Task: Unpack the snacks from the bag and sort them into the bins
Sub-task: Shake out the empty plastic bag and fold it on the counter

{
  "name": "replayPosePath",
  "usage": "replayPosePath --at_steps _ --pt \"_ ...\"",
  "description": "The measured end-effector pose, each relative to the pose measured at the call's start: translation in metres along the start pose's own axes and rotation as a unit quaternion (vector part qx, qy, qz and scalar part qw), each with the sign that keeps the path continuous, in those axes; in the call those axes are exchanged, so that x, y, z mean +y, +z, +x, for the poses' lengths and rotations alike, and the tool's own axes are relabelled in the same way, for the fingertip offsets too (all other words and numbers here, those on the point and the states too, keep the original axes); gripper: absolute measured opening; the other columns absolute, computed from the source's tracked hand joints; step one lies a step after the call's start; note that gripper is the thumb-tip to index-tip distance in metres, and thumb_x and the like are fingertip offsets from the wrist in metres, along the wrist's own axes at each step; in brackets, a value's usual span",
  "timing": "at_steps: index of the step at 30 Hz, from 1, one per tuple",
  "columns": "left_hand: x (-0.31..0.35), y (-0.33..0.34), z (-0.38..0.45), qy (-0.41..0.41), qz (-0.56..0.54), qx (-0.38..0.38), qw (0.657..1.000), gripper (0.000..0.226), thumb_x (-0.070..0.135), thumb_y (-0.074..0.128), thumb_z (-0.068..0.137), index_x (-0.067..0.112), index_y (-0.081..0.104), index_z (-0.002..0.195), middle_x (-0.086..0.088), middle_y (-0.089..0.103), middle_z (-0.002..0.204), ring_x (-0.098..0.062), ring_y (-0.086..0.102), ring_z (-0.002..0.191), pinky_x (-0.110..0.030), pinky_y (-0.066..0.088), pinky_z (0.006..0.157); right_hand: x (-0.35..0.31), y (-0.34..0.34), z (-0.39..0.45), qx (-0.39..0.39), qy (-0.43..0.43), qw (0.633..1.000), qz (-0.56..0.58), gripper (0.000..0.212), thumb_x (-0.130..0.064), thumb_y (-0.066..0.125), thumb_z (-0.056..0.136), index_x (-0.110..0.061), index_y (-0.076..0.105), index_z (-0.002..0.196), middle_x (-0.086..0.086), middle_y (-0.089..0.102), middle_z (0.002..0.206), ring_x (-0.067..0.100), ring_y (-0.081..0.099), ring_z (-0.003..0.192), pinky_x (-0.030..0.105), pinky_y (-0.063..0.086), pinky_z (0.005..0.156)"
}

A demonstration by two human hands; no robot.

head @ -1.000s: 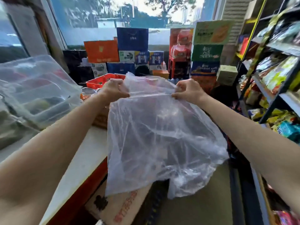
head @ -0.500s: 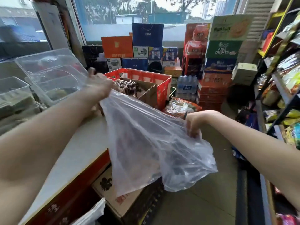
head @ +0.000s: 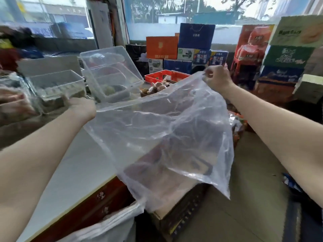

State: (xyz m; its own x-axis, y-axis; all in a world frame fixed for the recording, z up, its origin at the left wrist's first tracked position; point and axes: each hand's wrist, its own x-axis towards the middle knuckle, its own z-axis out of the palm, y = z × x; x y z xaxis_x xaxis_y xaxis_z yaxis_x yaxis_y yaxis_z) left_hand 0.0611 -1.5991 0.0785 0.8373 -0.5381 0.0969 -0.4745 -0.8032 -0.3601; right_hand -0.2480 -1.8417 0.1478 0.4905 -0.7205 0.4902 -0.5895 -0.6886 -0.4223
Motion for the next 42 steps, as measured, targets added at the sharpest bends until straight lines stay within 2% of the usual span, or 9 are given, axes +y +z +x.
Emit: replayPosePath --at_steps 6,11,14,18,24,27,31,35,42 --pt "0.007 0.004 -0.027 0.171 -0.403 -0.05 0.898 0.11 0.056 0.077 0.065 0.015 0.019 0.149 -0.012 0.031 0.149 -0.029 0.031 0.137 -0.038 0.024 0.115 -0.126 0.091 -0.01 -0.21 -0.129 0.956 0.16 0.028 0.007 0.053 0.085 -0.002 0.07 0.106 0.015 0.07 0.106 0.023 0.065 0.096 0.034 0.05 0.094" --pt "0.02 0.009 -0.017 0.131 -0.652 -0.062 0.744 0.02 0.024 0.079 0.075 0.014 0.062 0.081 0.014 0.062 0.072 -0.002 0.055 0.075 -0.014 0.042 0.068 -0.171 0.124 -0.019 -0.356 -0.163 0.863 0.318 0.033 0.015 0.055 0.085 0.005 0.061 0.115 0.008 0.064 0.107 0.011 0.063 0.083 0.017 0.055 0.076" --pt "0.016 0.02 0.001 0.088 -0.672 -0.026 0.735 0.037 0.016 0.072 0.082 0.018 0.048 0.054 0.018 0.049 0.039 0.004 0.045 0.046 -0.011 0.035 0.052 -0.158 0.131 -0.002 -0.3 -0.142 0.886 0.323 0.039 -0.006 0.064 0.087 -0.005 0.054 0.124 0.006 0.06 0.118 0.011 0.063 0.095 0.019 0.052 0.084" --pt "0.005 0.021 0.025 0.019 -0.765 -0.042 0.642 0.019 0.013 0.065 0.088 0.013 0.058 0.07 0.01 0.065 0.056 -0.002 0.061 0.052 -0.014 0.045 0.055 -0.117 0.184 -0.002 -0.474 -0.153 0.867 -0.006 0.06 -0.034 0.077 0.076 -0.013 0.047 0.124 -0.001 0.054 0.119 0.01 0.053 0.109 0.02 0.04 0.092" --pt "-0.04 0.033 0.048 -0.116 -0.724 0.012 0.68 0.017 0.009 0.064 0.087 0.013 0.058 0.072 0.013 0.062 0.047 0.005 0.054 0.039 -0.017 0.042 0.044 -0.098 0.25 0.063 -0.212 -0.033 0.976 -0.03 0.021 -0.02 0.053 0.087 -0.011 0.063 0.104 0.016 0.063 0.11 0.034 0.057 0.108 0.042 0.038 0.096" --pt "-0.055 0.057 0.027 -0.143 -0.732 -0.183 0.641 0.008 0.021 0.065 0.085 0.017 0.059 0.087 0.008 0.071 0.066 0.001 0.064 0.055 -0.014 0.049 0.051 -0.104 0.244 0.097 -0.152 -0.083 0.984 0.041 0.021 -0.015 0.05 0.09 -0.002 0.066 0.096 0.022 0.063 0.097 0.034 0.058 0.096 0.039 0.041 0.089" --pt "-0.056 0.075 0.015 -0.132 -0.788 -0.327 0.504 0.063 0.063 0.061 0.068 0.017 0.052 0.111 -0.006 0.066 0.1 -0.013 0.064 0.071 -0.031 0.052 0.066 -0.116 0.243 0.089 -0.314 -0.226 0.919 0.077 0.012 -0.005 0.067 0.078 -0.001 0.057 0.072 0.006 0.045 0.065 0.018 0.043 0.071 0.01 0.034 0.053" --pt "-0.046 0.07 0.021 -0.221 -0.828 -0.164 0.488 0.017 0.029 0.045 0.098 0.022 0.054 0.086 0.007 0.067 0.058 -0.001 0.052 0.039 -0.011 0.035 0.035 -0.112 0.238 0.07 -0.4 -0.22 0.883 0.111 0.017 -0.003 0.07 0.078 -0.004 0.057 0.067 -0.007 0.042 0.058 0.01 0.04 0.057 0.009 0.034 0.047" --pt "-0.08 0.022 0.041 -0.261 -0.854 0.236 0.383 0.013 0.003 0.065 0.085 0.014 0.058 0.089 0.004 0.064 0.073 -0.011 0.063 0.069 -0.026 0.054 0.067 -0.092 0.223 0.077 -0.307 -0.137 0.939 -0.075 0.009 -0.005 0.059 0.08 -0.011 0.065 0.075 0.011 0.063 0.087 0.03 0.059 0.088 0.026 0.042 0.066"
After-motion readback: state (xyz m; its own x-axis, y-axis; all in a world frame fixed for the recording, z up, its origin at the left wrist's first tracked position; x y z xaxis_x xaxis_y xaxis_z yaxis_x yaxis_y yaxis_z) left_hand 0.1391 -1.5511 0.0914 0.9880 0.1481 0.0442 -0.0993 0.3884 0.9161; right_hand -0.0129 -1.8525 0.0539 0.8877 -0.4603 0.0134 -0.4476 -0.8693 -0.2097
